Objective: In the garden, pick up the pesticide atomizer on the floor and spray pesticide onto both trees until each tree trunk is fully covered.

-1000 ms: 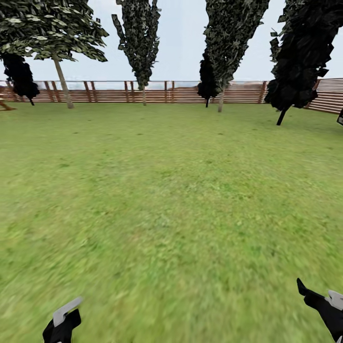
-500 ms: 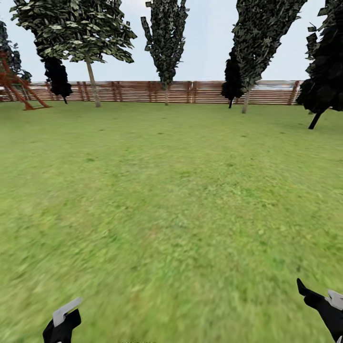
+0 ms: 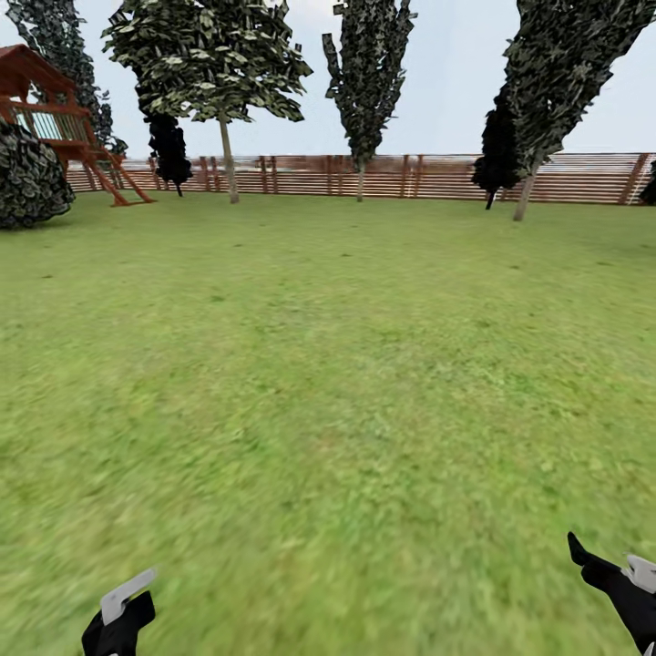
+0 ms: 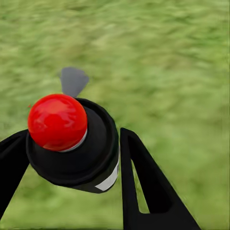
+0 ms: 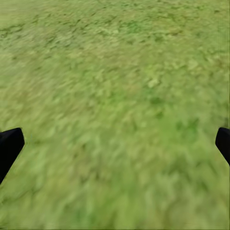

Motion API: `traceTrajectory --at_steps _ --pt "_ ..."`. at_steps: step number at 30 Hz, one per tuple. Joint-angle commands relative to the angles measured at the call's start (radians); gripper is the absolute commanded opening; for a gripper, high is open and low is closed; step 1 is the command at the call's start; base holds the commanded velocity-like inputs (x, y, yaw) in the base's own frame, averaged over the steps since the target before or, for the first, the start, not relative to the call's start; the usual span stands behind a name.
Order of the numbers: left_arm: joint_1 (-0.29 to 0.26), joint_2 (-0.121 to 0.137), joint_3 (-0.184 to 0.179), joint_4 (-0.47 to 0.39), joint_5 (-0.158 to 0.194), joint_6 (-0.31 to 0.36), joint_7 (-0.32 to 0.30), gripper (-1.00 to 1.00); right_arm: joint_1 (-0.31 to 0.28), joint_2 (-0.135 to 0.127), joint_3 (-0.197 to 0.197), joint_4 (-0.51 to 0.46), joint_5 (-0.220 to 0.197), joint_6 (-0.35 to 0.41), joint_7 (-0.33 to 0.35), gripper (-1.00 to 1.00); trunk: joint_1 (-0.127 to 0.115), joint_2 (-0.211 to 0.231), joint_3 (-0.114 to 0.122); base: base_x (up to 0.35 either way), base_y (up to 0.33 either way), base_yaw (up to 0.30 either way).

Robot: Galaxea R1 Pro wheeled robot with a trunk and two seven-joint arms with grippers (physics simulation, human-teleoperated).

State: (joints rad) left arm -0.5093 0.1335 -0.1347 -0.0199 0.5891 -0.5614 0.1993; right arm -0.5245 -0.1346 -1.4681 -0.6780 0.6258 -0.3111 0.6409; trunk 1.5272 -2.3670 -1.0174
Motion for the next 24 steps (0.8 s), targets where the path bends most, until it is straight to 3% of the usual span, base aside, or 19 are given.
traceTrajectory --at_steps 1,20,24 --pt "0.0 0.0 0.0 0.0 0.0 0.0 0.0 -1.0 0.0 0.0 0.0 0.0 0.0 0.001 0.0 1.0 0.0 0.0 0.0 0.0 0.0 0.29" --pt "0.0 0.0 0.0 0.0 0.0 0.0 0.0 -1.0 0.0 0.0 0.0 0.0 0.0 0.0 0.0 1.0 0.0 0.0 0.0 0.0 0.0 0.289" --pt "0.0 0.0 0.0 0.0 0.0 0.0 0.0 -1.0 0.0 0.001 0.001 0.0 0.001 0.0 0.002 1.0 0.0 0.0 0.004 0.0 0.0 0.077"
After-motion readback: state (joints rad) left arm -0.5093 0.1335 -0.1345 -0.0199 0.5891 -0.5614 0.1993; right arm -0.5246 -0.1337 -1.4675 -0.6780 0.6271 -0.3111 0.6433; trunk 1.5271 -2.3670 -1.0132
